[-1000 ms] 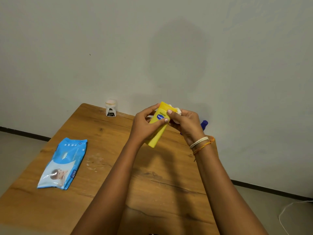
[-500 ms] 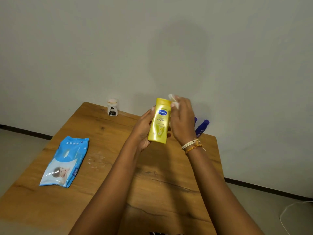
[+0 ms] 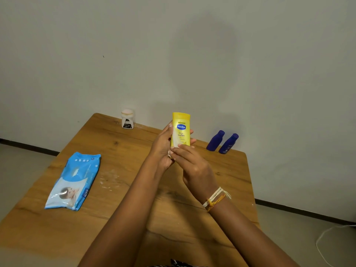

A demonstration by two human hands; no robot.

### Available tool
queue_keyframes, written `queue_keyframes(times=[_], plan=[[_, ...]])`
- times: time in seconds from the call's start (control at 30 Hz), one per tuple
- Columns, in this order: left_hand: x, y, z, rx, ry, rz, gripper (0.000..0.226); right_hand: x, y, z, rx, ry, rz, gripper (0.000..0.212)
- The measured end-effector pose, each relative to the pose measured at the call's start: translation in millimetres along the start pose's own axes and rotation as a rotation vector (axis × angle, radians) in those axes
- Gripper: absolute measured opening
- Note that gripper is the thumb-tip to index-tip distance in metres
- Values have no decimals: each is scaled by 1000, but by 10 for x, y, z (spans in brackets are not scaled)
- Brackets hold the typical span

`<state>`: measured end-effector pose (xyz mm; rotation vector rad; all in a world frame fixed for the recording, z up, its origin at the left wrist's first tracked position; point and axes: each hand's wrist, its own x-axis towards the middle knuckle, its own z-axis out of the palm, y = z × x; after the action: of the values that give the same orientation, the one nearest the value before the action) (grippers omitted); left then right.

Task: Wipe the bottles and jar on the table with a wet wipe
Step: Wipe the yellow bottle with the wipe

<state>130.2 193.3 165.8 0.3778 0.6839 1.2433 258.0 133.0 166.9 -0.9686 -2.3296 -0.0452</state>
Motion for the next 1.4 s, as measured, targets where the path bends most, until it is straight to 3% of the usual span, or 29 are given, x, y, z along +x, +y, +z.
queue_keyframes(times=[0.13,0.2,0.27,0.33,0.4,0.57,0.73,0.93,1.1,1.27,1.4], plan=[[25,13,8,-20,48,17,48,-141,124,-63,-6,-6,-80,42],[35,40,-2,-58,73,56,52,-203,174,-80,45,75,-55,35],[39,83,16,-92,78,107,54,-186,184,-66,194,282,221,34],[39,97,45,-82,68,155,51,-45,174,-74,464,514,674,29],[27,75,81,-36,58,201,44,164,165,-87,765,610,970,24],[0,31,142,26,79,279,34,429,-19,-33,910,418,838,25],[23,85,78,7,216,365,29,298,-144,90,887,416,885,24],[64,53,119,-82,280,402,37,319,-216,157,1007,568,1090,26],[69,-59,121,-57,248,495,37,477,-234,220,1434,720,1450,26],[68,-65,12,38,192,541,21,501,-332,240,1489,651,1613,24],[75,-30,-79,82,176,554,19,468,-296,233,1400,403,1628,21]])
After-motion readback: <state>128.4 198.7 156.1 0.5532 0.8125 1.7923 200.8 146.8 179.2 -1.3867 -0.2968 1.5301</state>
